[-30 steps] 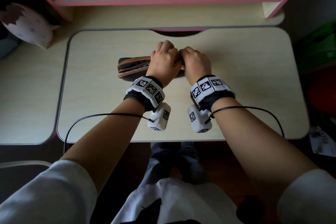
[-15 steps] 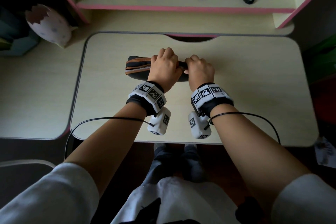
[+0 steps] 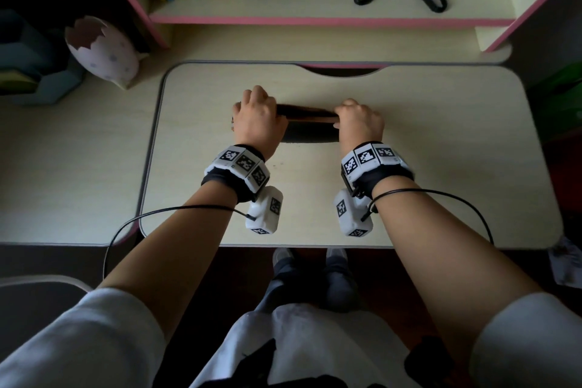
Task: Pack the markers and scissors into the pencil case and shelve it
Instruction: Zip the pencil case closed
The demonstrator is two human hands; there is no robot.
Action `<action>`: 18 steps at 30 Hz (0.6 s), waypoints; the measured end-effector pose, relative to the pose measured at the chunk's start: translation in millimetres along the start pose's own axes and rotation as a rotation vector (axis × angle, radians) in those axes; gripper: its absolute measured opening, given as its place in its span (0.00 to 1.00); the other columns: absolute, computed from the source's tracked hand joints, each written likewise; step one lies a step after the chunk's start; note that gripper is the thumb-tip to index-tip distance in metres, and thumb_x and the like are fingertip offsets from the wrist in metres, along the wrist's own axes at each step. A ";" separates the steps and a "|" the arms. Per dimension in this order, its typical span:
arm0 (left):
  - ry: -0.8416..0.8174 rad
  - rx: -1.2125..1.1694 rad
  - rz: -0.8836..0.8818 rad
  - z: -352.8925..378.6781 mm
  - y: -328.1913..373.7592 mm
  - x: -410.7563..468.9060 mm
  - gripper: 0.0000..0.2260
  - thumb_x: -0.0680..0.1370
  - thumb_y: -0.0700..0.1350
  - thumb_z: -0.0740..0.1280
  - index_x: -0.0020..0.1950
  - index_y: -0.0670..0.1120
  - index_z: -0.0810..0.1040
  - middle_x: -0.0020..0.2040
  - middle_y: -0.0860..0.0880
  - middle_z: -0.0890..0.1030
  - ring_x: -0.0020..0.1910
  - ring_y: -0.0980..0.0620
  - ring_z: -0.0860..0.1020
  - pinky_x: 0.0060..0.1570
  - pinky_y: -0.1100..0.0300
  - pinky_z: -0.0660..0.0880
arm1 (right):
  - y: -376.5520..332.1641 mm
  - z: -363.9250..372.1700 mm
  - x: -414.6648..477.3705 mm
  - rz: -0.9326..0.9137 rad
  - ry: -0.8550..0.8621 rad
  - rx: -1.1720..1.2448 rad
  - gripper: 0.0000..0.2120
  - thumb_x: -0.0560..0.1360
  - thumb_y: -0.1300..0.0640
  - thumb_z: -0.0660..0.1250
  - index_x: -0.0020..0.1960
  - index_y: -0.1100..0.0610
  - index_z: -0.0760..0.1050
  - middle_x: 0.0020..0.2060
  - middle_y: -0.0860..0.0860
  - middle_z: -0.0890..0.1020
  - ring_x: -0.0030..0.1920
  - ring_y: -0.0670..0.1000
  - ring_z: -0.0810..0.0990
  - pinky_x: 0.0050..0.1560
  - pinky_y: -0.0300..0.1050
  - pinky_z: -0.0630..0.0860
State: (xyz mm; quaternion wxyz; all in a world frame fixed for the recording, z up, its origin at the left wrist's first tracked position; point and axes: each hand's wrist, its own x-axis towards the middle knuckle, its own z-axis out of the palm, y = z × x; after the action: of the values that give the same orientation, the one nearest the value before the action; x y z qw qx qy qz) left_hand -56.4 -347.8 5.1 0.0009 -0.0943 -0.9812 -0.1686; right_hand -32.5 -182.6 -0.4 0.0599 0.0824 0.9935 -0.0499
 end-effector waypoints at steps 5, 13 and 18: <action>0.085 -0.091 -0.177 -7.2 -38.5 -6.4 0.12 0.73 0.42 0.61 0.48 0.35 0.76 0.56 0.38 0.72 0.56 0.39 0.69 0.52 0.48 0.72 | -6.4 0.9 -1.7 0.052 0.032 -0.056 0.11 0.77 0.65 0.59 0.55 0.59 0.78 0.54 0.58 0.78 0.57 0.60 0.76 0.59 0.54 0.68; 0.058 -0.250 -0.178 -6.7 -49.6 -9.9 0.09 0.74 0.40 0.61 0.47 0.34 0.75 0.52 0.35 0.73 0.45 0.37 0.75 0.44 0.50 0.73 | -31.0 -5.6 -2.3 0.034 0.089 0.045 0.26 0.69 0.66 0.66 0.66 0.61 0.66 0.64 0.59 0.72 0.67 0.59 0.68 0.75 0.57 0.52; 0.041 -0.265 -0.176 -10.0 -52.0 -7.6 0.09 0.74 0.39 0.62 0.48 0.33 0.76 0.52 0.35 0.74 0.44 0.38 0.75 0.42 0.53 0.71 | -69.7 -6.7 6.4 -0.246 0.095 0.069 0.37 0.69 0.58 0.69 0.74 0.57 0.56 0.71 0.56 0.65 0.71 0.57 0.64 0.75 0.57 0.52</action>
State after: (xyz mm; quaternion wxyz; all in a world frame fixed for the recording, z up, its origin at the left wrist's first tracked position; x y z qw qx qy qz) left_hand -58.9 -400.6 -3.0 -0.0064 -0.0040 -0.9545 -0.2980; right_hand -51.4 -249.4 11.7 0.0032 -0.0358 0.9956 -0.0870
